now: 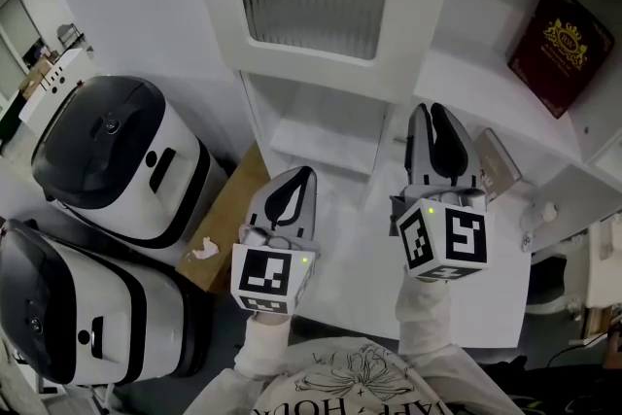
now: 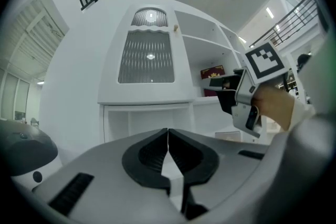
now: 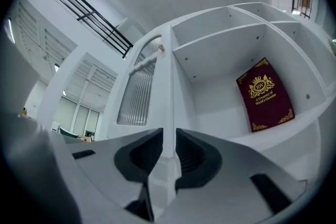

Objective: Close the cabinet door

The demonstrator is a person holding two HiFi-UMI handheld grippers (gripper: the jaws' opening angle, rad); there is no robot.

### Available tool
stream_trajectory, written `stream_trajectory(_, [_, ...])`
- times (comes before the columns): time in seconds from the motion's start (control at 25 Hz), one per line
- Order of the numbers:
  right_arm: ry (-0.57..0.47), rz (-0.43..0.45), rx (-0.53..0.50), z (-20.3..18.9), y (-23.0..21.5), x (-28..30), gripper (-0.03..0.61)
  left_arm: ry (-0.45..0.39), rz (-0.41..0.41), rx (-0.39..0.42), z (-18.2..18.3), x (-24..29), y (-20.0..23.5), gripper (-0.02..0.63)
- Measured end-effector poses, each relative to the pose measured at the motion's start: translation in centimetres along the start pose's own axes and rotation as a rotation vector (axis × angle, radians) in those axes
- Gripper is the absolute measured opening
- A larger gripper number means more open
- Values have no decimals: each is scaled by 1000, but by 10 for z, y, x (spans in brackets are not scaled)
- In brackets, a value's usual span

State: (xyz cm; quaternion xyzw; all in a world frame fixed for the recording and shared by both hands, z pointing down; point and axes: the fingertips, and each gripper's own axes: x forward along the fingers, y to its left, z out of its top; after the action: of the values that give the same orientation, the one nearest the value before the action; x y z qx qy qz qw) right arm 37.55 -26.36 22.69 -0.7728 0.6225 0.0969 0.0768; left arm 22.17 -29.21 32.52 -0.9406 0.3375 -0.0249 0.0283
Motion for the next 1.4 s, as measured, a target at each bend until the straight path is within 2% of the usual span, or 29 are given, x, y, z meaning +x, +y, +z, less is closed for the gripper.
stream_trajectory(0.72, [57,-111,-41,0,28,-72,53,-52,-84,-23,15,-52,6,5])
stream_trajectory(1.4, [112,-164,-51,-16,44,-99,53,-63,-143,-36,17,-65,5,5])
